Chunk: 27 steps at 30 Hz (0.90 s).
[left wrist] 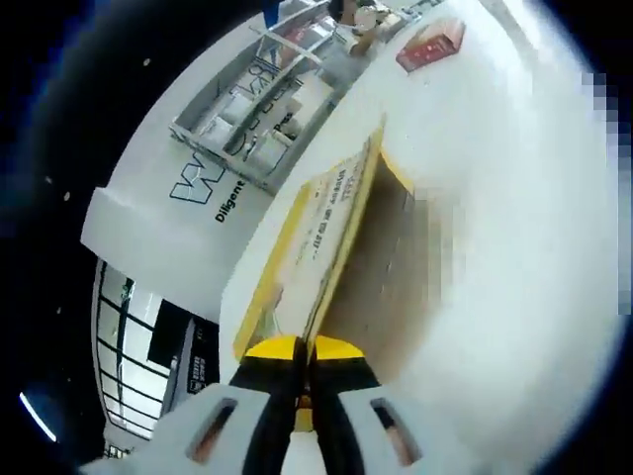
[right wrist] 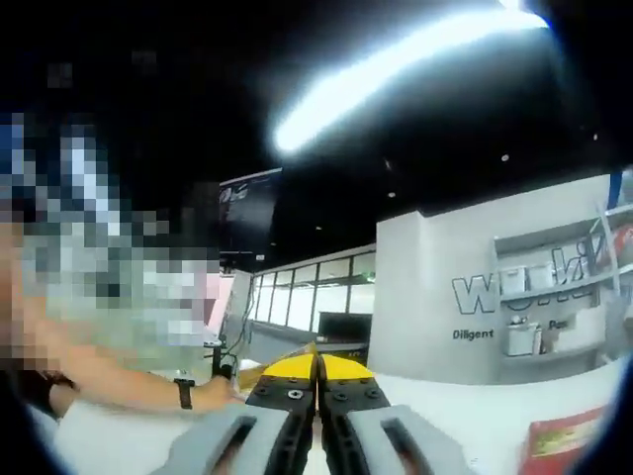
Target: Tear open the coffee pouch, take out the coffee, and pour the coffee from the pouch into the cup
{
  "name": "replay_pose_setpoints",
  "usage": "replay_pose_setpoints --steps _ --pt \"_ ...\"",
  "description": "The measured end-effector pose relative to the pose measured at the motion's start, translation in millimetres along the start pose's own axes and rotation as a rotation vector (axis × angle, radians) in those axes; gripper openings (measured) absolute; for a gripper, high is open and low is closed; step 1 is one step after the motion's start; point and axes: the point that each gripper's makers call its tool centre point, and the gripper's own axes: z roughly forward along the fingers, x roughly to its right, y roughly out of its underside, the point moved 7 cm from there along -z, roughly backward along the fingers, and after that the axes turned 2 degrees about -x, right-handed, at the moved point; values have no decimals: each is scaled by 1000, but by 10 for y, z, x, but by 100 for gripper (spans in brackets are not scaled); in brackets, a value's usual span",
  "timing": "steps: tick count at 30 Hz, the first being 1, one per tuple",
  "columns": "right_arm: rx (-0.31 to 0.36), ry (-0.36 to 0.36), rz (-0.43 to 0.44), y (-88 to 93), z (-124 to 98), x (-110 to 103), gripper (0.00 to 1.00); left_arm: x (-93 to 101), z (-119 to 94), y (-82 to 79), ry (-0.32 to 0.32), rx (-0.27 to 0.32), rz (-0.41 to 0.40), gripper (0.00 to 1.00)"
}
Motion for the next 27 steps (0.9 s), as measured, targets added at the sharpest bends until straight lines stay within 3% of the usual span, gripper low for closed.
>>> replay_pose_setpoints --steps 8,9,12,14,15,20,25,27 --pt "24 9 18 -24 -51 48 1 -114 97 112 8 -23 27 8" --pt "26 8 21 -22 -54 58 1 -106 92 105 14 -7 -15 9" --pt "32 5 27 0 -72 93 1 -201 -18 1 26 121 -212 25" --pt "36 8 48 23 -79 130 1 -218 -145 -84 79 179 -325 26" --pt "38 9 58 35 -79 151 1 -223 -193 -106 81 194 -348 28" --pt "44 15 95 71 -88 201 1 -155 -704 -390 95 418 -476 31" --pt "46 16 110 86 -81 216 1 -106 -1136 -680 159 627 -661 33" --pt "50 17 109 75 -90 219 1 -87 -1254 -782 173 687 -699 34"
